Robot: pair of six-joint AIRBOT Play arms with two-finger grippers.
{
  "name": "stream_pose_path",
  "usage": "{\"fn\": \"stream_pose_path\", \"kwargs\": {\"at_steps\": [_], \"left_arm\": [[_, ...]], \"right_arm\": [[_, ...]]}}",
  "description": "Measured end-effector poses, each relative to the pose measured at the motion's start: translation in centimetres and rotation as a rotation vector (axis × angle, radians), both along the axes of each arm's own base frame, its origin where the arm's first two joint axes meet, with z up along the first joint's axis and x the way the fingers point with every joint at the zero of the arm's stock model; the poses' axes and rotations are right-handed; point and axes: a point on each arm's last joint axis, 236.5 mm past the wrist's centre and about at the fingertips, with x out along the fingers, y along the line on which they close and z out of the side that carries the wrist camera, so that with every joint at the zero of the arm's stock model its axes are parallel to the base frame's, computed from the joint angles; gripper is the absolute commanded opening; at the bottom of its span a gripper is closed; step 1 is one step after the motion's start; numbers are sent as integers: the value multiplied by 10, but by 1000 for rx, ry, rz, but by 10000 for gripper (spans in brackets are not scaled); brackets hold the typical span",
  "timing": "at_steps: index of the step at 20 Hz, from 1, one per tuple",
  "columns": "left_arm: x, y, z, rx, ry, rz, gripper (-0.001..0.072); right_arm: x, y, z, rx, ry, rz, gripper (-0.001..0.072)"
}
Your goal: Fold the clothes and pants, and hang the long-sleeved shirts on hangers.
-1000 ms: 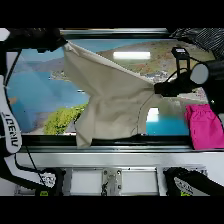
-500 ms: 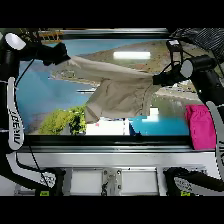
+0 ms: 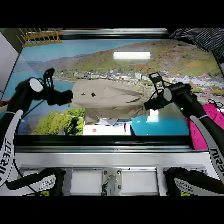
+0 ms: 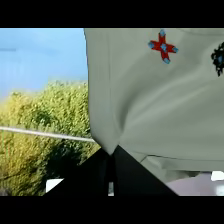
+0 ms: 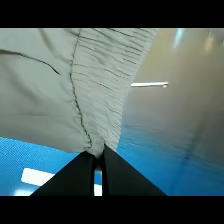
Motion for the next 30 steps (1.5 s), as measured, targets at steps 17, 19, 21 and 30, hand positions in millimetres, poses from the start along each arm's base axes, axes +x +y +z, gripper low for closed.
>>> {"fn": "stream_pose_path", "kwargs": {"at_steps": [17,19,21,30], "left_arm": [[-32,-6,55,15,-158,-39,142],[-35,-17,63,12,-178,-71,2],[-37,-32,63,9,-181,-112,2],[-46,-99,26,-10,-102,-253,3]], "right_arm": [[-16,-38,38,79,-115,-63,639],[-15,-54,29,179,-73,-170,670],[-10,-64,12,323,-16,-281,669],[28,-38,-59,808,153,-466,658]]}}
